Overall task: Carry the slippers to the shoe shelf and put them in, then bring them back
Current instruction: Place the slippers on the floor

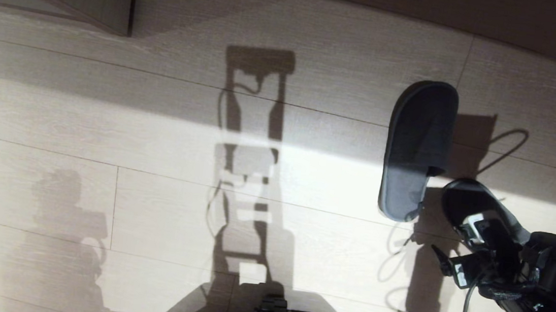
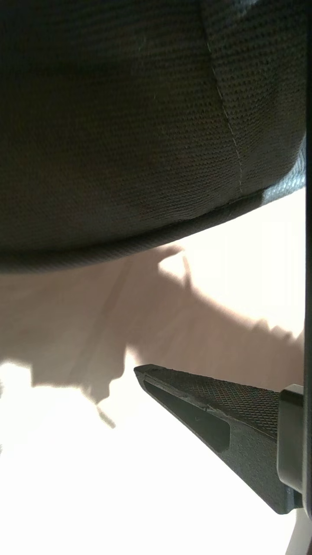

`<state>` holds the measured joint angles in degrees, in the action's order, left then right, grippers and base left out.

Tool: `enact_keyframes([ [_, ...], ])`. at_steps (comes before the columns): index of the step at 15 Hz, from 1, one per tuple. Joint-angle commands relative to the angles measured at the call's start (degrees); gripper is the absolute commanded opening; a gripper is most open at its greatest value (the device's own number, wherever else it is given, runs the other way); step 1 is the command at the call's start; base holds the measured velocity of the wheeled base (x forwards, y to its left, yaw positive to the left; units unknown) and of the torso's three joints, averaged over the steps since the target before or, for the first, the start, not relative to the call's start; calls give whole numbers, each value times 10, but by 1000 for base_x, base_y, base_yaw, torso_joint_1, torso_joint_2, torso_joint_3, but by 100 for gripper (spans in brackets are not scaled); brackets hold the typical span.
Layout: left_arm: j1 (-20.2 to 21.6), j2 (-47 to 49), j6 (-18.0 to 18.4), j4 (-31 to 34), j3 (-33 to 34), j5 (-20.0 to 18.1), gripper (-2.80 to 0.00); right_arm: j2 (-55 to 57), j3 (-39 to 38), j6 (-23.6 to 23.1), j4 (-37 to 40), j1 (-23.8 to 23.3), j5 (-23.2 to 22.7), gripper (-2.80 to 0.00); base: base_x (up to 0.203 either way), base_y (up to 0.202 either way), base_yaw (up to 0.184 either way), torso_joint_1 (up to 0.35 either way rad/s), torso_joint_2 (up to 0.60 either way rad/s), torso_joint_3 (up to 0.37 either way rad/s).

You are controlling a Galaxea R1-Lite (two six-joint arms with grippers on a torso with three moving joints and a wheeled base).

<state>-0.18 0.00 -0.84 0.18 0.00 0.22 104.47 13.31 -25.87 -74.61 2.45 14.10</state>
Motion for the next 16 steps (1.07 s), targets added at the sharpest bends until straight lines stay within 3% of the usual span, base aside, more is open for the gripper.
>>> enact_keyframes([
  [1, 0, -1, 0, 0, 1, 0, -280, 23, -5, -20, -6, 1, 15, 0, 0, 0, 0, 0, 0, 0],
  [4, 0, -1, 0, 0, 1, 0, -280, 23, 18, -59, -7, 1, 15, 0, 0, 0, 0, 0, 0, 0],
  [7, 0, -1, 0, 0, 1, 0, -280, 27, 87, -177, 16, 0, 10, 0, 0, 0, 0, 0, 0, 0],
  [10, 0, -1, 0, 0, 1, 0, -280, 8, 145, -220, 143, -1, -2, 0, 0, 0, 0, 0, 0, 0],
  [14, 0, 0, 0, 0, 1, 0, -280, -84, 272, -250, 448, -1, 1, 0, 0, 0, 0, 0, 0, 0],
  [16, 0, -1, 0, 0, 1, 0, -280, -95, 338, -253, 549, -2, 0, 0, 0, 0, 0, 0, 0, 0],
])
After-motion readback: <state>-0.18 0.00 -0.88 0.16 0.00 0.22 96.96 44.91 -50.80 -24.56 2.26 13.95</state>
